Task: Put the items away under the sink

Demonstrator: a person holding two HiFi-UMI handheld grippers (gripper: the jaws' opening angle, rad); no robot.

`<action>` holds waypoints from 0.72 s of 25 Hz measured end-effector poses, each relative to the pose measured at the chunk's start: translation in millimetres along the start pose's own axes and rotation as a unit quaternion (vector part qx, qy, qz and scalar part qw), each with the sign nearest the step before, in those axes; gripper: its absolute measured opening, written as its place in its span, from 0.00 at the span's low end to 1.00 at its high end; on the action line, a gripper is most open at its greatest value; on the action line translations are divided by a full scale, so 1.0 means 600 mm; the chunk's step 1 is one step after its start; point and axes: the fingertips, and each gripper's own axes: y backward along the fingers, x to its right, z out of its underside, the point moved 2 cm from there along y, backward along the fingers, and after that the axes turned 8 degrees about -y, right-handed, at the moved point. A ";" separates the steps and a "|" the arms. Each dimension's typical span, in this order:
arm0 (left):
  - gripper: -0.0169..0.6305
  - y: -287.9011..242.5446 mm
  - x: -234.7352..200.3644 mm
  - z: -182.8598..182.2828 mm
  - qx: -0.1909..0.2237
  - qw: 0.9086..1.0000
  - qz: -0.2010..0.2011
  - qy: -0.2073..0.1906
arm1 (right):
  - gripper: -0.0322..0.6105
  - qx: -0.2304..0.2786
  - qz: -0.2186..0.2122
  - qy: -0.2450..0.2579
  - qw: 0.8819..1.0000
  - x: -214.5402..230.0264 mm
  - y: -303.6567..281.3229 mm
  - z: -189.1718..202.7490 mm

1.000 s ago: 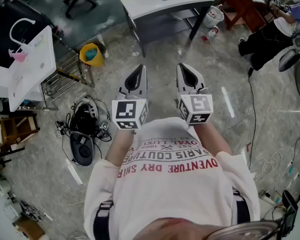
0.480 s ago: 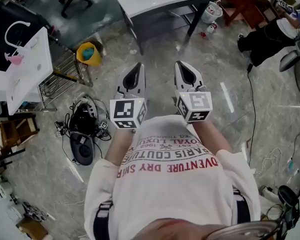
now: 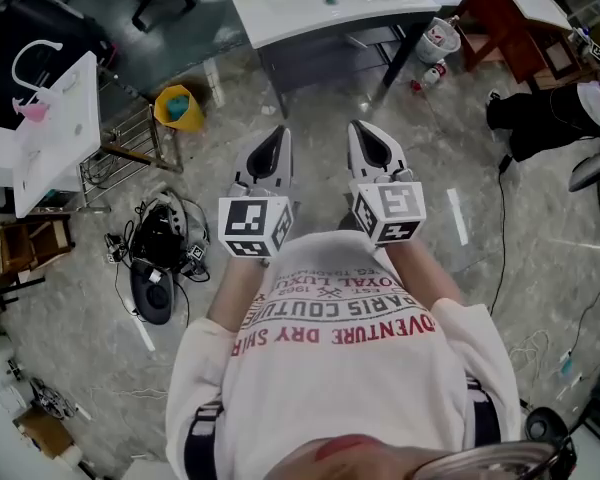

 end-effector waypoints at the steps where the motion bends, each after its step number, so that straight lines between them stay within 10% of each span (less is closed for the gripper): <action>1: 0.06 -0.018 0.008 -0.003 -0.002 1.000 -0.004 0.002 | 0.09 0.002 -0.008 0.001 1.000 0.018 -0.007 -0.011; 18: 0.06 -0.399 0.145 -0.062 -0.012 0.998 -0.061 0.032 | 0.09 -0.025 -0.053 0.055 0.997 0.413 -0.157 -0.143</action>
